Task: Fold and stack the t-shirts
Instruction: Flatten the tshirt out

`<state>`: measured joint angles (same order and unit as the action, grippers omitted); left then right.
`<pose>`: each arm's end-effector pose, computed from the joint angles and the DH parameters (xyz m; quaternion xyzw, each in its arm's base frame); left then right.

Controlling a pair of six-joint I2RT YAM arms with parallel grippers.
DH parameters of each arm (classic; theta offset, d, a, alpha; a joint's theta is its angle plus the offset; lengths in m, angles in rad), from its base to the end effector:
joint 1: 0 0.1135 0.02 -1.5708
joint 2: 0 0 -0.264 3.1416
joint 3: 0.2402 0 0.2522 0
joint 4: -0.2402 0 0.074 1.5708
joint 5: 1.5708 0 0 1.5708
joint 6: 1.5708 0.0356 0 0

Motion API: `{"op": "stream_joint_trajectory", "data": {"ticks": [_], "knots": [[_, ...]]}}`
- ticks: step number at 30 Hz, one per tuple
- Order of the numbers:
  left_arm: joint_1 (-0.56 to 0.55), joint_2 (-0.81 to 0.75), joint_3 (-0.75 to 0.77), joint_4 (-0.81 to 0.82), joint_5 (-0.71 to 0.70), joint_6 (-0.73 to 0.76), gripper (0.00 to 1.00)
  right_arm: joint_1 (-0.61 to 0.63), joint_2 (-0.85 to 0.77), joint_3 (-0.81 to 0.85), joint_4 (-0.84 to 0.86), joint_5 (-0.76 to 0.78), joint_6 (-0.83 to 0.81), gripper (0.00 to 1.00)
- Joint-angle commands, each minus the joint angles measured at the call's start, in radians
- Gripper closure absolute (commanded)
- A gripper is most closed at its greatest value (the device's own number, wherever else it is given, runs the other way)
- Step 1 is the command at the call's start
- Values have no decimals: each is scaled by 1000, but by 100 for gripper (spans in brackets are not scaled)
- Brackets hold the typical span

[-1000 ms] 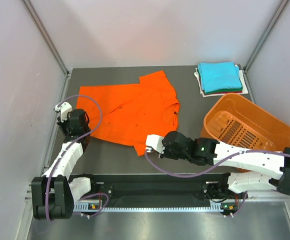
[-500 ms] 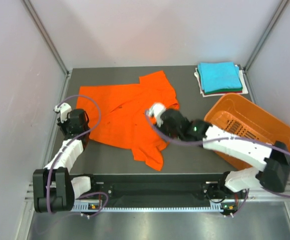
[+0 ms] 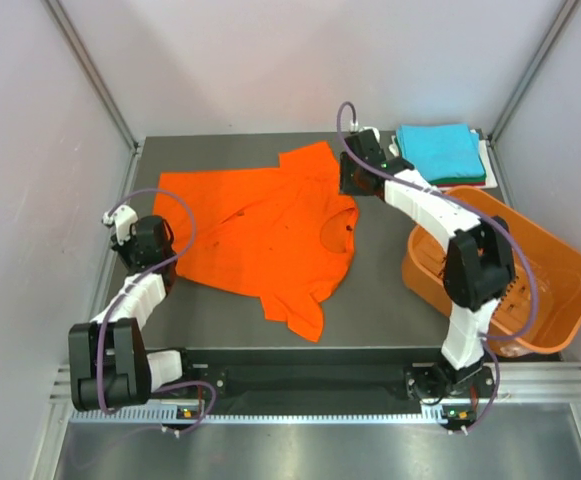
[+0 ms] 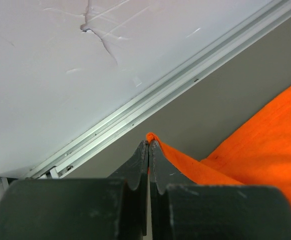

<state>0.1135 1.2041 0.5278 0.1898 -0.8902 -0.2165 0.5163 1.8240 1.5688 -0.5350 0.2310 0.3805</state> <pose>0.2345 0.0546 0.2083 -0.3461 0.7262 0.3443 0.4841 0.3647 0.1977 0.2881 -0.0186 0.9195 0.0678 0.3868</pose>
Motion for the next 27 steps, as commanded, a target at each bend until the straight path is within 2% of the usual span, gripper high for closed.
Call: {"op": "stream_joint_trajectory", "data": {"ticks": [1,10,17,21,24,25,27], "knots": [[9,38,40,83,-7,-18,100,-53,113,132,-8,-28,46,58],[12,126,77,105,-15,-38,100,-114,336,307,-59,-143,-77,56],[14,147,77,112,-23,-43,100,-130,448,378,-86,-163,-80,55],[14,143,70,115,-29,-38,100,-131,514,424,-100,-151,-89,59],[12,156,69,125,-33,-34,100,-136,549,454,-95,-121,-95,68],[12,160,72,126,-32,-35,100,-134,567,470,-89,-113,-98,79],[12,167,74,132,-27,-38,100,-140,590,496,-60,-101,-113,94]]}}
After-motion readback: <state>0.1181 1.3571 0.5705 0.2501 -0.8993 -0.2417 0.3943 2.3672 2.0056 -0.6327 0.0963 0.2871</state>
